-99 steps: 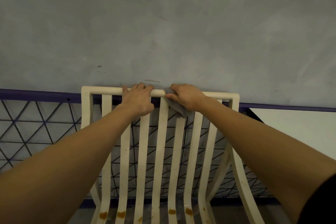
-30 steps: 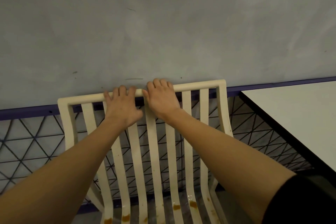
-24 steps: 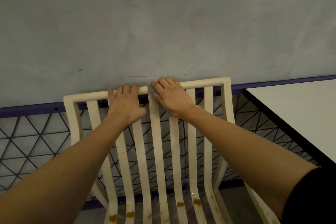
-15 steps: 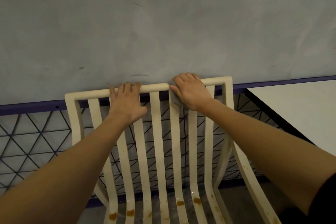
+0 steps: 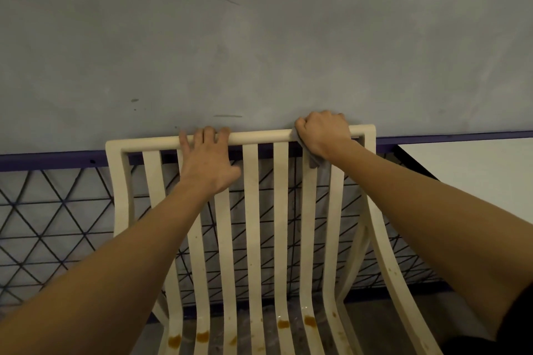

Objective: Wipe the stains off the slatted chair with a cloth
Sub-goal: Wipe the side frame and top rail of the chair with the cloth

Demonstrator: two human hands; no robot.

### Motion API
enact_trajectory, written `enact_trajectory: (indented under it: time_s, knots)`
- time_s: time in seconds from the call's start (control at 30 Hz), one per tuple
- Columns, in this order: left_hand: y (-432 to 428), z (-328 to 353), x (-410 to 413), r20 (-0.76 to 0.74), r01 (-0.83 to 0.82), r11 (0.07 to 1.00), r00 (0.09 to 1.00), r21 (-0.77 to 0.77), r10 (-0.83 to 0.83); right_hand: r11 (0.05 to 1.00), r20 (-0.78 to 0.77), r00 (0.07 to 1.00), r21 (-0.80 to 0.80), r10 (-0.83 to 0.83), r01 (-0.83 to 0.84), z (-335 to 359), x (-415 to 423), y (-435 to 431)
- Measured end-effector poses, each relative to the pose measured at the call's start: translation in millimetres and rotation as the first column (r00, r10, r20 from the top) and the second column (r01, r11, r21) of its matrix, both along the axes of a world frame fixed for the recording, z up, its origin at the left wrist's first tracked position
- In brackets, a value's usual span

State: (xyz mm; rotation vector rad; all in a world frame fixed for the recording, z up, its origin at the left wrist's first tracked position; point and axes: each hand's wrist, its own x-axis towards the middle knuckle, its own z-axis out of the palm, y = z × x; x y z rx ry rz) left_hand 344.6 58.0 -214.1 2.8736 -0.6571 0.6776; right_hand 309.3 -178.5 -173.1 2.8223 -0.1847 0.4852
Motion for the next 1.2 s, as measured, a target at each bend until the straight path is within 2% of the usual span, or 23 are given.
enact_trajectory:
  time_s: [0.1,0.23,0.33,0.43,0.53,0.67,0.7,0.8,0.9,1.03,1.2]
  knots:
    - [-2,-2,0,0.023,-0.009,1.0,1.0,-0.009,0.009,0.999,-0.076,0.997,-0.049,0.008,-0.012,5,5,12]
    - [-7,-2,-1,0.02,-0.018,0.999,1.0,-0.033,0.018,0.997,-0.098,0.994,-0.048,0.056,-0.061,8,14,35]
    - [-7,-3,-1,0.021,-0.026,0.999,0.999,-0.04,0.027,0.999,-0.142,0.989,0.014,0.03,-0.029,8,29,55]
    - [-7,-5,0,0.04,-0.019,0.999,0.999,-0.042,0.021,0.982,-0.188,0.982,0.175,-0.032,0.065,11,47,70]
    - [-8,-4,2,0.026,-0.013,0.997,1.0,-0.08,0.015,0.991,-0.119,0.989,0.113,0.09,-0.076,5,54,107]
    - [-2,-3,4,0.016,0.019,0.995,1.0,-0.098,-0.017,0.968,0.094,0.964,-0.018,0.249,-0.249,-6,46,118]
    - [1,-2,4,0.004,0.027,0.995,1.0,-0.091,-0.027,0.952,0.123,0.945,-0.012,0.304,-0.305,-12,45,111]
    - [4,-2,2,-0.01,0.024,0.995,1.0,-0.094,-0.025,0.896,0.161,0.905,0.151,0.394,-0.417,-20,38,94]
    - [4,-2,0,0.006,0.018,0.996,1.0,-0.082,-0.017,0.877,0.127,0.88,0.095,0.458,-0.471,-25,34,80]
    - [8,1,4,-0.017,-0.005,0.999,1.0,-0.051,0.004,0.878,0.153,0.88,0.108,0.449,-0.467,-29,23,59]
    - [3,3,3,-0.038,-0.021,0.999,0.999,-0.045,0.019,0.948,0.174,0.948,0.131,0.266,-0.29,-27,5,17]
